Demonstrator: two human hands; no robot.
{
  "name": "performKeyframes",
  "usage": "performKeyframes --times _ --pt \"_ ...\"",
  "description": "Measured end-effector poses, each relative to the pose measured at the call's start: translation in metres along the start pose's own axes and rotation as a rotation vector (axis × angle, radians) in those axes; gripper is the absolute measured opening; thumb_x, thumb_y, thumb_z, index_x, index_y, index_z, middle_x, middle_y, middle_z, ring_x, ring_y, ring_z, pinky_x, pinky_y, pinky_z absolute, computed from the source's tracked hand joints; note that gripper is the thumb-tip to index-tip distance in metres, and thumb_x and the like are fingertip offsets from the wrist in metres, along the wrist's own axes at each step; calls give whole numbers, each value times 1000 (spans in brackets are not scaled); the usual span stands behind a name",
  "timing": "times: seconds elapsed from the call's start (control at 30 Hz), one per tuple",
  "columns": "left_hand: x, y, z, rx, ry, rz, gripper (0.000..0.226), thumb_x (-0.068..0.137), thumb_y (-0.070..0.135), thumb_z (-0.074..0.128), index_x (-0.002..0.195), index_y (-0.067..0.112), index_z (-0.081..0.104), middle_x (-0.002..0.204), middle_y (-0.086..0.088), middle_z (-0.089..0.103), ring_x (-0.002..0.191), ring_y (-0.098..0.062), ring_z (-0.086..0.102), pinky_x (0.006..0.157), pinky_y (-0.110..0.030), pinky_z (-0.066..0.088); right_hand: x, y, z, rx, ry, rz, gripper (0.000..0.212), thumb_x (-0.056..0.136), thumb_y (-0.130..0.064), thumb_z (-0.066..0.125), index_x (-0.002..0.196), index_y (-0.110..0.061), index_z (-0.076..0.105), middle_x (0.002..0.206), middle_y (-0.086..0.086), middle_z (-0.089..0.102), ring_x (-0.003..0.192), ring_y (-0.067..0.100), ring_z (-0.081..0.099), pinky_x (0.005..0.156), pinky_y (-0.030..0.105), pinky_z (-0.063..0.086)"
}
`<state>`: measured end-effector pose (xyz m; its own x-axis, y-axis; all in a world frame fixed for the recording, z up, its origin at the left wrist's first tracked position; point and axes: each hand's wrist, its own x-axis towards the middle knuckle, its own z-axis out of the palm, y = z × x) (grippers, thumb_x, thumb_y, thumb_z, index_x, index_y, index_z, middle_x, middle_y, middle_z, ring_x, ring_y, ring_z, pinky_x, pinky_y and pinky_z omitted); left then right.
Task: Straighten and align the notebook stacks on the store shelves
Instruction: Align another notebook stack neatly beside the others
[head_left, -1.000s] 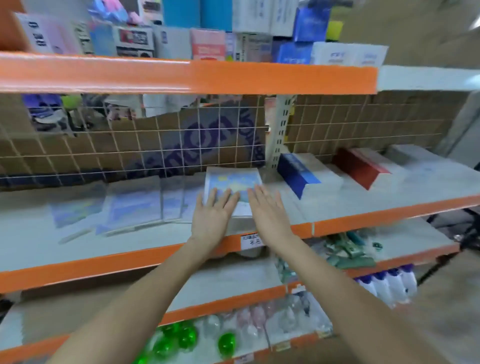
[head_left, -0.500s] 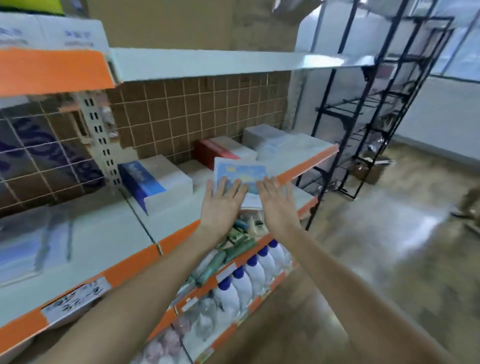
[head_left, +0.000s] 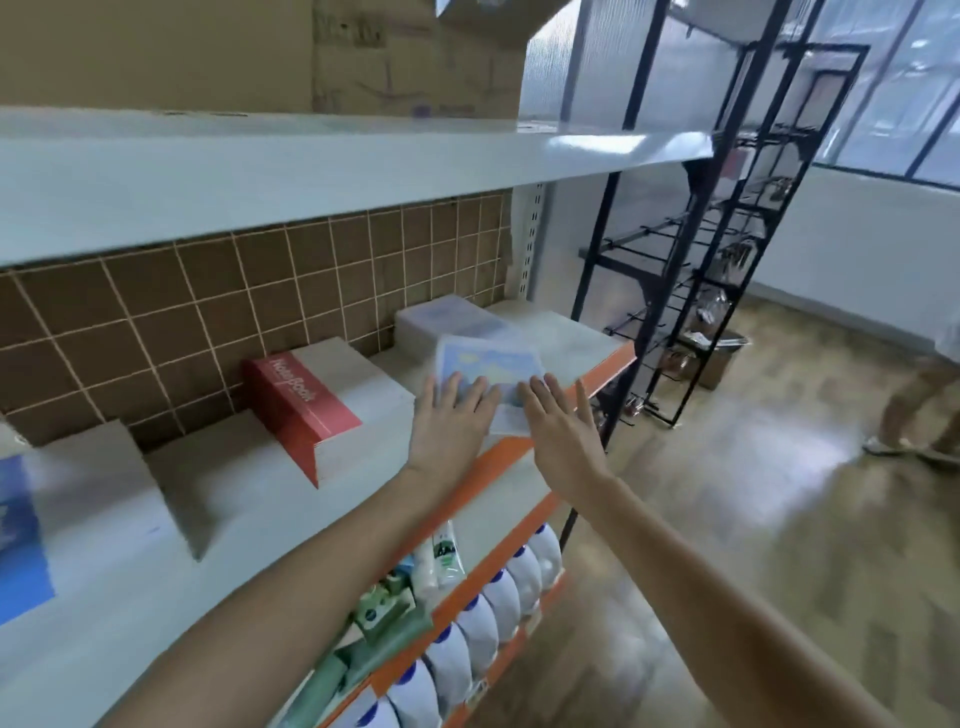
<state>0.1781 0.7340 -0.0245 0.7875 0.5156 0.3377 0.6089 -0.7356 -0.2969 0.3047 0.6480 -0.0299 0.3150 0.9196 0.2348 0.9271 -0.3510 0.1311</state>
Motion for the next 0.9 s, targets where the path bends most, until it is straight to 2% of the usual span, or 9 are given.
performKeyframes --times 0.1,0.2,0.33,0.43,0.5,0.53,0.63,0.77,0.9 --pt "34 4 17 53 34 -63 56 91 13 22 140 29 44 141 10 47 130 -18 44 109 -42 32 33 22 20 34 5 -32 62 94 0 32 151 -9 8 159 6 10 147 22 1 114 44 -14" --pt "67 10 49 -14 -194 -76 54 98 12 12 151 21 6 157 2 14 144 -27 12 114 -50 4 69 41 43 69 3 -76 64 93 1 33 151 -10 8 159 5 11 147 21 1 114 44 -14" --pt "105 13 78 -3 -208 -193 56 101 14 27 151 20 3 157 1 14 144 -26 13 115 -48 1 122 66 71 108 -34 -199 66 93 1 34 151 -11 6 159 4 9 147 20 -1 115 45 -13" --pt "128 23 88 41 -169 -276 60 91 21 58 145 17 34 147 0 41 134 -23 40 110 -44 28 159 89 90 161 -74 -311 66 93 0 34 151 -12 4 159 2 5 147 17 -2 115 45 -10" --pt "144 32 89 77 -98 -299 61 63 21 85 120 14 64 119 -2 66 108 -23 63 89 -41 51 182 104 99 193 -100 -382 67 95 -1 35 151 -12 2 160 1 0 147 15 -4 116 45 -9" --pt "154 38 92 61 -92 -333 61 59 20 87 116 13 67 116 -3 68 104 -24 65 85 -41 53 195 115 102 204 -122 -428 67 95 -2 36 151 -12 1 160 0 -1 147 14 -5 116 45 -8" --pt "166 42 97 6 -107 -399 64 71 16 79 131 13 56 131 -5 58 120 -26 55 98 -43 44 221 129 107 239 -185 -524 70 95 -1 38 152 -14 -1 160 -1 -6 146 13 -7 116 44 -6" --pt "171 43 108 -83 -301 -481 63 99 36 38 151 21 5 158 1 7 146 -18 4 116 -37 4 249 141 116 299 -230 -629 71 98 -12 44 152 -18 -1 160 -4 -8 146 10 -9 116 41 -5" --pt "164 38 103 -179 -344 -465 64 95 53 21 150 26 0 158 3 -6 145 -14 -7 116 -32 -3 259 141 122 393 -266 -697 76 95 -36 51 152 -19 3 160 -6 -4 146 9 -6 116 40 -4"
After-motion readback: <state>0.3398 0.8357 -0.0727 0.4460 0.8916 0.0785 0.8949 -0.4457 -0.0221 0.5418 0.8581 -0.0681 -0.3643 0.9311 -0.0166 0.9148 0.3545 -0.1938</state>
